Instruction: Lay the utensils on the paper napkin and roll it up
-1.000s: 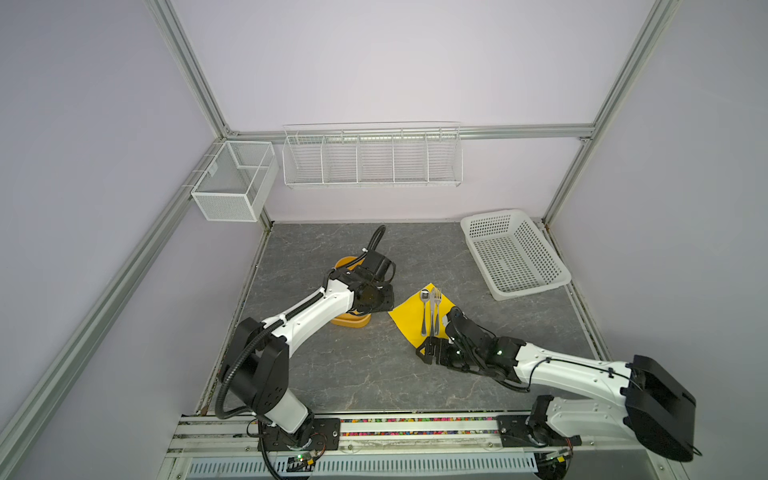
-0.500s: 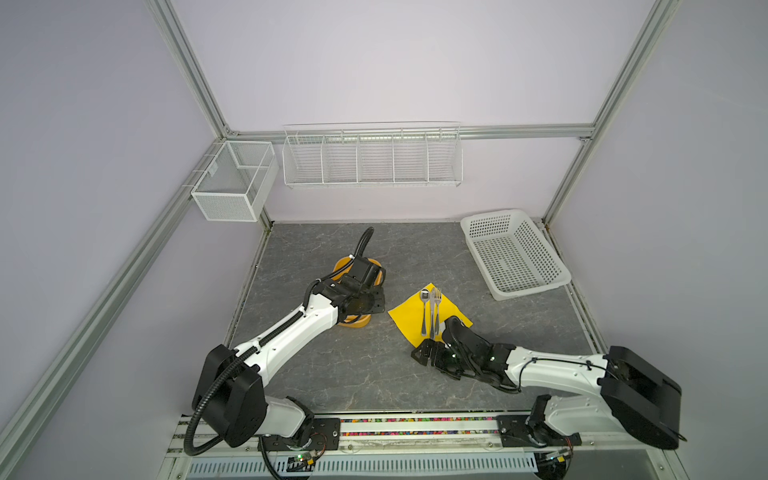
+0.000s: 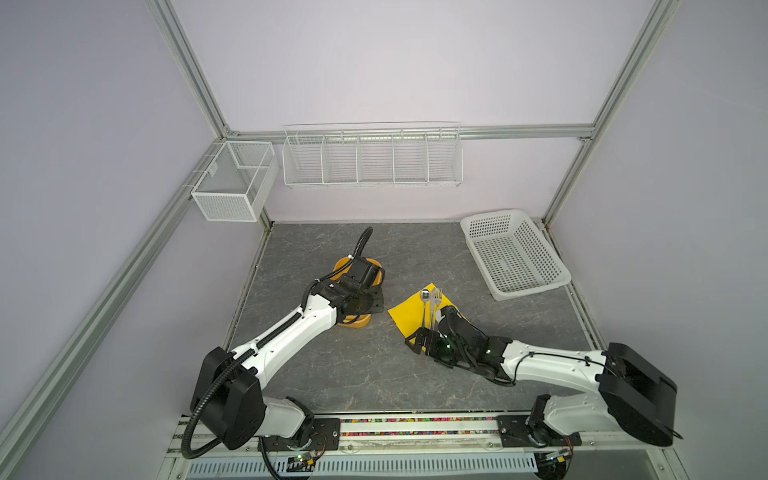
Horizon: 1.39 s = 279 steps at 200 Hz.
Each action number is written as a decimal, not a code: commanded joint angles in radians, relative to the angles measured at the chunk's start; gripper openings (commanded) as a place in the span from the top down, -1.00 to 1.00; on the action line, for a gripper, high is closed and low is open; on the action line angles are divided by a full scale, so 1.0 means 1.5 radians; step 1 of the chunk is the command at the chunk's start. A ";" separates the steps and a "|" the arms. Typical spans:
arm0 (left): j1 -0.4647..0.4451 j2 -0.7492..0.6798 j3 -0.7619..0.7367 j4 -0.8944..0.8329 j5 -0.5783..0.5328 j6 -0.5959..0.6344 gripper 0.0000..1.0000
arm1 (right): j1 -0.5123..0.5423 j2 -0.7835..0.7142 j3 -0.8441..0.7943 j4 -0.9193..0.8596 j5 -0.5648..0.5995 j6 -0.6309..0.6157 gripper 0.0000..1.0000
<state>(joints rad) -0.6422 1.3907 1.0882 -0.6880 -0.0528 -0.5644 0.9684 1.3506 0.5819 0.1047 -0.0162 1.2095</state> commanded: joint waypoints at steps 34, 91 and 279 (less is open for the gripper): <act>0.002 -0.003 0.021 0.007 0.025 0.011 0.11 | -0.028 0.019 0.012 0.015 0.011 -0.025 -0.95; 0.002 0.033 0.004 0.044 0.132 0.018 0.15 | -0.077 0.016 0.028 0.001 -0.008 -0.061 -0.91; -0.104 0.240 -0.057 0.282 0.293 -0.160 0.50 | -0.126 -0.043 0.017 -0.048 -0.005 -0.069 -0.87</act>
<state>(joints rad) -0.7986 1.7294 0.9707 -0.3370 0.4232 -0.7528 0.7876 1.3510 0.6170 0.1055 -0.0486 1.1137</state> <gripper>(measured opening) 0.252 0.941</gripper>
